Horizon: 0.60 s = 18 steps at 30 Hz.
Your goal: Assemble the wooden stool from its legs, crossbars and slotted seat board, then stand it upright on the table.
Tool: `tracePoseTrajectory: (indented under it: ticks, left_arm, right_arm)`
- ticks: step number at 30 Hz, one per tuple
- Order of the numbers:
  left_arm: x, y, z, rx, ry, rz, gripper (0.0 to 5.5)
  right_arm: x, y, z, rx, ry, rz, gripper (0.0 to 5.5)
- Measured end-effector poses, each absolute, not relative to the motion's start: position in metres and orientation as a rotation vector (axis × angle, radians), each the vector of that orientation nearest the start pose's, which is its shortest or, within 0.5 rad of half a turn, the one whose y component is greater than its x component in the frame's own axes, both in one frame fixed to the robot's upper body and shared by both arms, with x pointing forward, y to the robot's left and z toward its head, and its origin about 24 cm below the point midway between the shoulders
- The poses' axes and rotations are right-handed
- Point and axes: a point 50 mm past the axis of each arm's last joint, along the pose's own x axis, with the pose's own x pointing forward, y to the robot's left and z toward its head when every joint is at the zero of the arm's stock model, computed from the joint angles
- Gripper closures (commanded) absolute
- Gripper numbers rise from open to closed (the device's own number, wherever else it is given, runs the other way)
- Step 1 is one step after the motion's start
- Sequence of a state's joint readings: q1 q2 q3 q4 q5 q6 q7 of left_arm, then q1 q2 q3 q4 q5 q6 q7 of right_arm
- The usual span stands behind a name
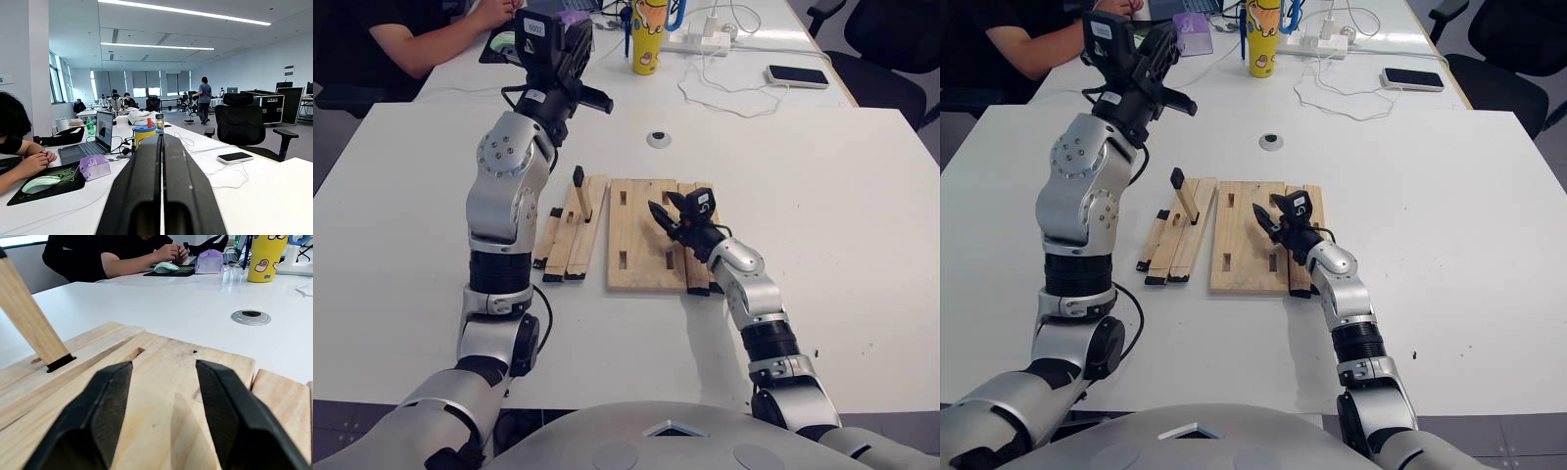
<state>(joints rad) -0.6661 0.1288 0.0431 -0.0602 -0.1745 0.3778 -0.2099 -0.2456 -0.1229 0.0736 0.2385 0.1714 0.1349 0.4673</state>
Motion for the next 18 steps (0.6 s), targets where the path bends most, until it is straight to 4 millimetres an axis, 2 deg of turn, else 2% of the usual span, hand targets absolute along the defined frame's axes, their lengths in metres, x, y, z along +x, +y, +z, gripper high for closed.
tracePoseTrajectory:
  ticks: [2, 4, 5, 6, 7, 12, 18]
  left_arm:
    - [0.335, 0.116, 0.215, 0.012, -0.325, -0.379, 5.48]
    - [0.343, 0.112, 0.197, 0.001, -0.226, -0.409, 5.48]
    - [0.346, 0.111, 0.18, -0.004, -0.139, -0.423, 5.48]
    - [0.346, 0.109, 0.143, -0.013, 0.019, -0.444, 5.48]
    - [0.342, 0.107, 0.129, -0.017, 0.049, -0.465, 5.48]
    - [0.339, 0.103, 0.127, 0.029, 0.046, -0.478, 5.48]
    - [0.346, 0.12, 0.132, 0.015, -0.011, -0.356, 5.48]
  right_arm:
    - [0.291, -0.121, 0.039, 0.052, 0.139, 0.579, 3.09]
    - [0.291, -0.121, 0.04, 0.052, 0.137, 0.58, 3.09]
    - [0.291, -0.12, 0.04, 0.052, 0.136, 0.582, 3.09]
    - [0.291, -0.12, 0.04, 0.052, 0.137, 0.585, 3.09]
    - [0.291, -0.12, 0.039, 0.051, 0.138, 0.585, 3.09]
    - [0.294, -0.118, 0.042, 0.047, 0.126, 0.593, 3.09]
    - [0.294, -0.118, 0.043, 0.046, 0.119, 0.591, 3.09]
